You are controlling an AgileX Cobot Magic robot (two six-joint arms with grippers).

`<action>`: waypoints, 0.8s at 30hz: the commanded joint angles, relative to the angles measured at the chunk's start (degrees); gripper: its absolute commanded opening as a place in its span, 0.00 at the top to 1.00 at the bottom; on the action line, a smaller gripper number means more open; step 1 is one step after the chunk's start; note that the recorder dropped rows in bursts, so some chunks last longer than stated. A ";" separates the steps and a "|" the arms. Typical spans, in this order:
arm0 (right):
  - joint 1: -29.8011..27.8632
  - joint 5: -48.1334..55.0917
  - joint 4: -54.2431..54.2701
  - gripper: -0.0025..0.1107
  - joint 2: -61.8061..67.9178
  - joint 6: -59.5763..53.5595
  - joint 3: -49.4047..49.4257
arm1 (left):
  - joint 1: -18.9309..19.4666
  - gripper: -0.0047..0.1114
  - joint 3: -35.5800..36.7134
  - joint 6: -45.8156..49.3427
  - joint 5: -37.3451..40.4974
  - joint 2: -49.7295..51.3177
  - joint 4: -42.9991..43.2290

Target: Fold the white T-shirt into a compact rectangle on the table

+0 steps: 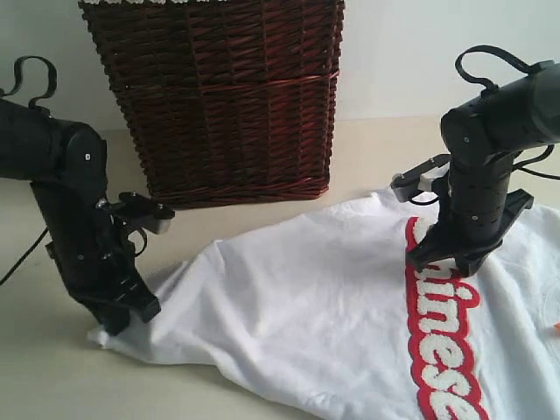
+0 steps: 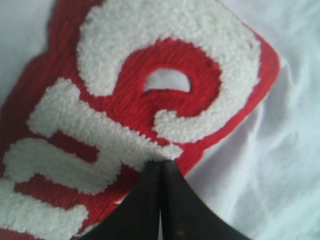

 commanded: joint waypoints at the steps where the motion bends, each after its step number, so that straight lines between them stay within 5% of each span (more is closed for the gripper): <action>1: -0.51 -1.87 0.31 0.98 1.97 -0.62 0.82 | 1.23 0.96 4.06 -0.64 8.88 0.32 2.91; 4: -0.62 -2.02 -4.55 0.98 1.97 3.52 0.82 | 2.00 0.96 4.62 -4.67 18.98 0.19 7.43; 11: -1.10 1.67 -5.23 0.98 1.87 0.63 0.82 | 2.74 0.96 6.76 -6.42 18.98 -6.76 8.22; 19: -1.10 -2.19 10.45 0.98 -2.45 -17.40 0.82 | 3.84 0.95 0.81 -8.03 18.98 -19.41 6.57; 22: -1.10 -2.07 24.62 0.98 -4.35 -32.27 0.82 | 3.96 0.81 -0.77 -8.51 17.60 -22.29 6.26; 24: -1.10 -1.65 27.68 0.98 -5.44 -36.37 0.82 | 3.96 0.61 -2.15 -8.75 16.91 -23.28 6.44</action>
